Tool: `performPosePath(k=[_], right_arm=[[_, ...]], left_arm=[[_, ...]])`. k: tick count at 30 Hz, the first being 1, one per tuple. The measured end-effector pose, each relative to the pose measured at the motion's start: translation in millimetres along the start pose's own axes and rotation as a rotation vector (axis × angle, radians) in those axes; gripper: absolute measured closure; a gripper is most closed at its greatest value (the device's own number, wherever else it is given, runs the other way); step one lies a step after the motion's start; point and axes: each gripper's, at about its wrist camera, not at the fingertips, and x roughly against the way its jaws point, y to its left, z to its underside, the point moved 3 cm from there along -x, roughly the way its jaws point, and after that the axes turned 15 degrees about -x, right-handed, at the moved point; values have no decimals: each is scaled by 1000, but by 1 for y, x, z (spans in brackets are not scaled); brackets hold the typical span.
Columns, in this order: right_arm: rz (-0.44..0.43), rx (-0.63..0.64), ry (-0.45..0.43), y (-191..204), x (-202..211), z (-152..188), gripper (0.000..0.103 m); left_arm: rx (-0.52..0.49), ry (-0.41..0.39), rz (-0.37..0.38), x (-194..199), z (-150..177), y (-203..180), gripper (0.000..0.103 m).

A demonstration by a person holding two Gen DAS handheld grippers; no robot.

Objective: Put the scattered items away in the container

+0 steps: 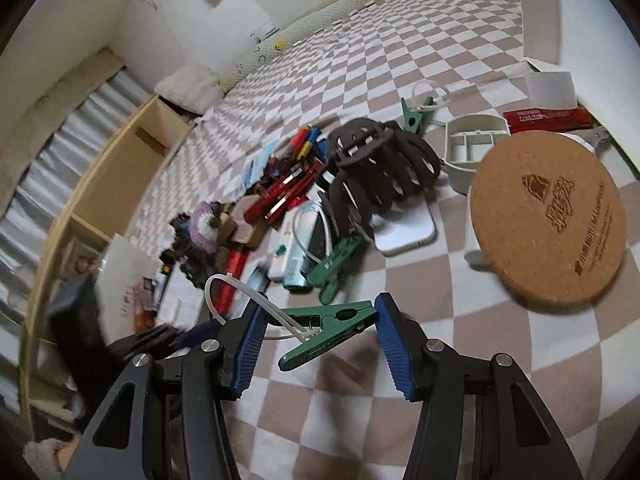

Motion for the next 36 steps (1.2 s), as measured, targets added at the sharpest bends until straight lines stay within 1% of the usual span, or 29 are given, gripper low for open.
performPosePath(k=[3, 5, 8, 11, 17, 19, 21, 24, 26, 27, 28, 29, 30, 31, 34, 35, 36], right_arm=[[-5, -2, 16, 2, -3, 6, 47], [-7, 3, 23, 5, -5, 10, 48], [-9, 18, 38, 9, -10, 13, 47], [-2, 39, 42, 12, -14, 17, 47], [-1, 63, 43, 16, -14, 25, 47], [6, 75, 40, 17, -14, 27, 47], [6, 78, 41, 18, -14, 29, 47], [12, 82, 44, 19, -16, 31, 47], [11, 84, 49, 20, -17, 31, 47], [6, 83, 54, 20, -17, 32, 47], [-3, 77, 59, 19, -16, 32, 47], [-11, 70, 63, 18, -16, 32, 47], [-13, 67, 64, 18, -16, 33, 47], [-15, 66, 65, 17, -16, 34, 47], [-19, 69, 68, 18, -16, 35, 47], [-19, 72, 69, 18, -16, 35, 47], [-19, 73, 70, 18, -16, 35, 47]], left_arm=[[-45, -3, 47, 20, 26, -19, 79], [-66, 3, 54, 31, 41, -28, 79], [-41, 11, 72, 45, 60, -29, 79], [-13, 17, 69, 56, 76, -24, 79], [44, 24, 33, 69, 97, -4, 79], [86, 14, 46, 72, 98, 3, 79], [100, -4, 72, 73, 93, 1, 79], [71, -34, 117, 73, 78, -15, 79], [47, -35, 130, 65, 65, -27, 79], [40, -31, 123, 62, 61, -30, 79], [34, -26, 102, 56, 57, -32, 76], [29, -15, 59, 51, 54, -33, 71], [20, -12, 17, 47, 51, -33, 61], [15, -19, -9, 44, 49, -32, 57], [23, -27, -4, 38, 49, -29, 58], [18, -36, -1, 38, 49, -28, 62], [16, -47, 4, 39, 49, -26, 75]])
